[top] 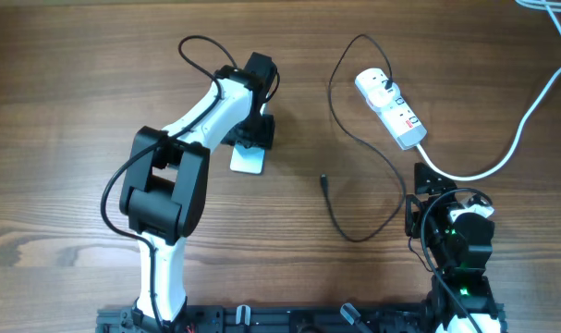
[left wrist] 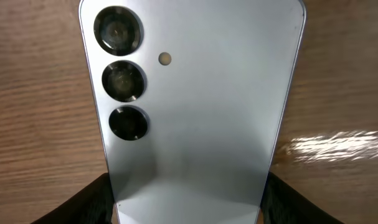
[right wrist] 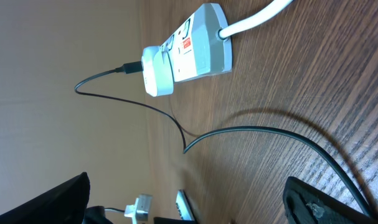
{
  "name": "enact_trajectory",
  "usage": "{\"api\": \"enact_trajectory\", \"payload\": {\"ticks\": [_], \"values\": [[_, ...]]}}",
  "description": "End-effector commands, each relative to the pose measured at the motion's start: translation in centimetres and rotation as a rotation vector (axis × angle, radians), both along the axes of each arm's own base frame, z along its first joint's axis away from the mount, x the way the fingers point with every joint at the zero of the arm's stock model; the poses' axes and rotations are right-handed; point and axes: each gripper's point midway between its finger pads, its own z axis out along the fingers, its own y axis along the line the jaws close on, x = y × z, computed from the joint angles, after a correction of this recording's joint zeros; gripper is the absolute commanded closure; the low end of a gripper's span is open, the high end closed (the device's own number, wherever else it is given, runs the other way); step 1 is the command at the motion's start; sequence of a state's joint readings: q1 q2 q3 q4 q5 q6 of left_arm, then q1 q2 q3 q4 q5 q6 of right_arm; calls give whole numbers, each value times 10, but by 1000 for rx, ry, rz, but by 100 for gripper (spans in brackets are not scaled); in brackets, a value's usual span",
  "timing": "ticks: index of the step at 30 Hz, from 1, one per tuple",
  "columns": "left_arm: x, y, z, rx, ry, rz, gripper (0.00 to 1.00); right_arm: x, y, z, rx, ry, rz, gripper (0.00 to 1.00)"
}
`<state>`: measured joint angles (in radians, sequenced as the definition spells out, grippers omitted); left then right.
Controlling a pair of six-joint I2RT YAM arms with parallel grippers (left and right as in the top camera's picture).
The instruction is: Plug charger to phone and switch on socket
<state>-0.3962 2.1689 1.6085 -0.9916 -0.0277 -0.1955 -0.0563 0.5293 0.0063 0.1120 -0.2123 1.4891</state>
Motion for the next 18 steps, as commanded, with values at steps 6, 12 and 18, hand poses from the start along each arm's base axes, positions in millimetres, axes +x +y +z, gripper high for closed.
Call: {"api": "enact_trajectory", "payload": {"ticks": [6, 12, 18], "values": [[2, -52, 83, -354, -49, 109, 41, -2, 12, 2, 12, -11, 75, 0], [-7, -102, 169, -1009, 183, 187, 44, -4, 47, 34, -255, -211, 403, 0], [3, -88, 220, -1285, 428, 399, 43, -7, 59, 46, -377, -281, 526, 0]]}}
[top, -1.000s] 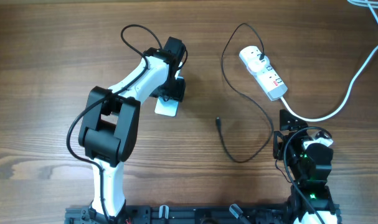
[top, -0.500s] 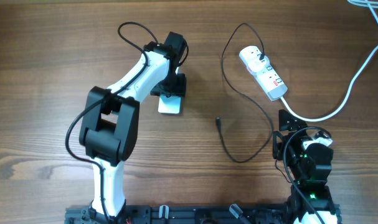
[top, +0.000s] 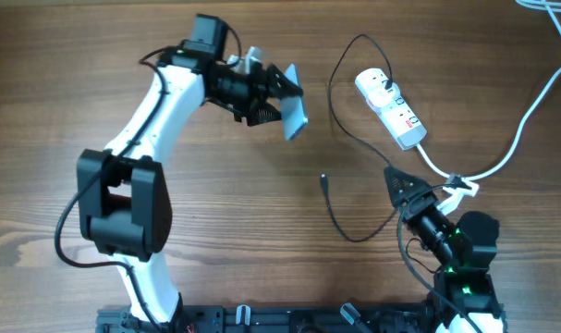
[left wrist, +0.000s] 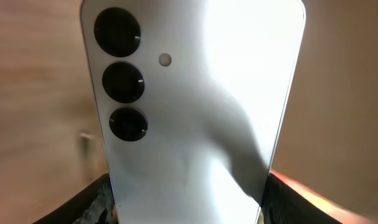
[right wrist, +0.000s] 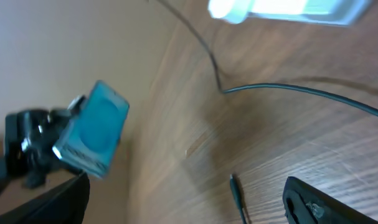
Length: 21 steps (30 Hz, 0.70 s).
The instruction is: Plug charger to phone and switch on socket
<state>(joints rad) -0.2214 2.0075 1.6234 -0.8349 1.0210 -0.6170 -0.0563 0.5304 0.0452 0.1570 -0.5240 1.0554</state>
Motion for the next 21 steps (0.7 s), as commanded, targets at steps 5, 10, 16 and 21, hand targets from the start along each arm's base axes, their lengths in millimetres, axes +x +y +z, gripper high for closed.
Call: {"api": "enact_trajectory", "payload": {"ticks": [5, 10, 16, 21], "values": [[-5, 8, 80, -329, 304, 48, 47, -7, 6, -6, 114, 137, 4, 0], [-3, 18, 93, -398, 344, 44, 47, -14, 32, 30, 197, 23, 176, 1], [3, 31, 95, -411, 412, 88, 48, -12, 33, 116, -47, -139, 258, 6], [3, 31, 95, -411, 409, 88, 49, -20, -54, 122, -699, 201, -32, 5]]}}
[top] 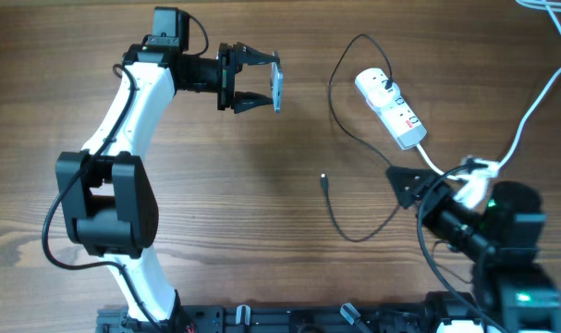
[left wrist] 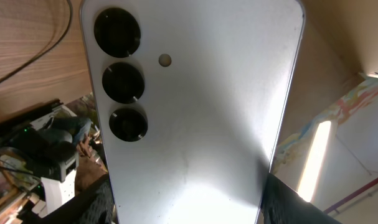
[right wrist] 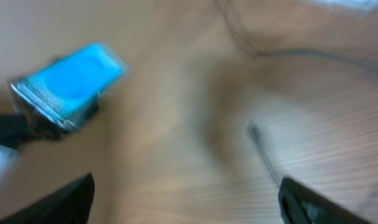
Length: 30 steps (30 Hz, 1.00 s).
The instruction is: Plug charger to phone and switch on socket
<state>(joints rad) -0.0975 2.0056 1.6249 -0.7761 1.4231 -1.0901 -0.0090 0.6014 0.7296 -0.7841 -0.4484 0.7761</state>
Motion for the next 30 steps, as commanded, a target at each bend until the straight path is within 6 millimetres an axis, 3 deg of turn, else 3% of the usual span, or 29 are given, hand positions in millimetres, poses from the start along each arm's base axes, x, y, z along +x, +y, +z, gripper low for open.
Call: {"api": "enact_trajectory", "payload": {"ticks": [1, 4, 8, 11, 15, 17, 21, 22, 25, 30], "values": [[-5, 2, 31, -54, -47, -16, 50, 12, -53, 20, -485, 20, -46, 5], [-5, 2, 31, -54, -47, -16, 50, 16, -30, -6, -516, 244, 118, 9], [-5, 2, 31, -54, -48, -16, 49, 46, 23, -15, -568, 270, 286, 10], [-5, 1, 31, -54, -48, -17, 50, 77, 72, 17, -640, 133, 326, 10], [-5, 1, 31, -53, -48, -16, 50, 108, 135, 94, -647, -137, 354, 9], [-5, 1, 31, -53, -48, -16, 49, 120, 155, 106, -641, -199, 375, 8], [-4, 1, 30, -49, -48, -14, 49, 134, 182, 84, -613, -177, 425, 18], [-4, 2, 30, -46, -47, -13, 50, 136, 192, 83, -603, -190, 435, 23], [-4, 1, 30, -47, -47, -14, 50, 137, 217, 88, -575, -256, 458, 22], [-4, 1, 30, -47, -45, -14, 49, 152, 213, 71, -658, -226, 364, 22]]}}
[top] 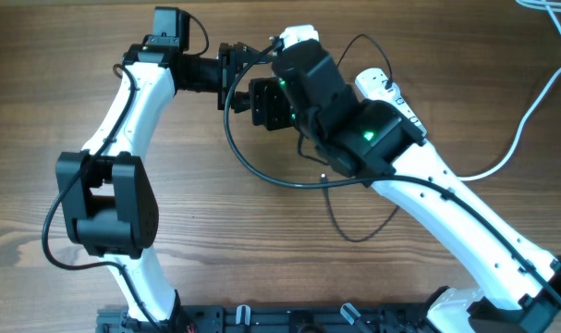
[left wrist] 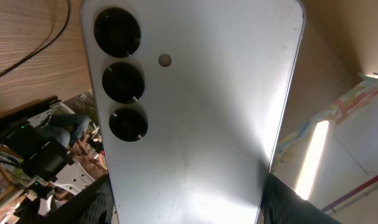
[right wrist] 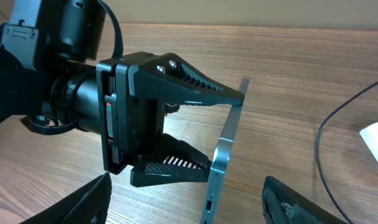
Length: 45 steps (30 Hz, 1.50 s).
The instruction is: Plug charger to phone and switch on socket
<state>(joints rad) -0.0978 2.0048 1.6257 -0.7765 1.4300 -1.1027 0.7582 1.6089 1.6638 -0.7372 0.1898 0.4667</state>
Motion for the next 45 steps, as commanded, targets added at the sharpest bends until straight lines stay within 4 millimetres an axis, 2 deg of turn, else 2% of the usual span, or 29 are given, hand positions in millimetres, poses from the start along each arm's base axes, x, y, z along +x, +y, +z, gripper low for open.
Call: {"api": "enact_trajectory", "payload": {"ticks": [1, 4, 7, 9, 12, 15, 18, 22, 24, 28, 31, 33, 36, 39, 41, 45], "values": [[-4, 1, 28, -41, -57, -12, 49, 17, -8, -15, -67, -16, -89, 23], [-4, 1, 28, -41, -57, -12, 49, 18, -6, -28, -81, 14, -94, 38], [-4, 1, 28, -41, -57, -12, 49, 19, -4, -40, -82, 49, -112, 42], [-4, 1, 28, -41, -57, -12, 49, 20, -3, -41, -81, 49, -112, 49], [-4, 1, 28, -41, -57, -12, 49, 21, -4, -40, -83, 40, -117, 69], [-4, 1, 28, -41, -57, -12, 49, 22, -5, -39, -86, 36, -123, 77], [-4, 1, 28, -41, -57, -12, 49, 23, -6, -39, -93, 31, -130, 95], [-4, 1, 28, -41, -57, -12, 48, 24, -7, -38, -110, 16, -117, 95], [-4, 1, 28, -41, -57, -12, 41, 27, -10, -36, -136, -7, -118, 95], [-3, 1, 29, -42, -66, -12, 2, 35, -14, -28, -242, -95, -74, 95], [1, 1, 31, -45, -110, -12, 0, 38, -13, -24, -402, -180, 65, 95], [1, 1, 30, -44, -101, -11, 0, 38, -13, -24, -638, -272, 271, 95], [3, 1, 26, -15, -62, 9, 7, 35, -13, -24, -836, -342, 433, 95], [6, 2, 21, 15, -36, 29, 23, 26, -3, -22, -938, -392, 518, 95], [6, 2, 22, 11, 17, 33, 39, 16, 4, -22, -1033, -423, 583, 95], [5, 2, 23, 7, 43, 33, 52, 15, -1, -16, -1134, -437, 552, 95]]}}
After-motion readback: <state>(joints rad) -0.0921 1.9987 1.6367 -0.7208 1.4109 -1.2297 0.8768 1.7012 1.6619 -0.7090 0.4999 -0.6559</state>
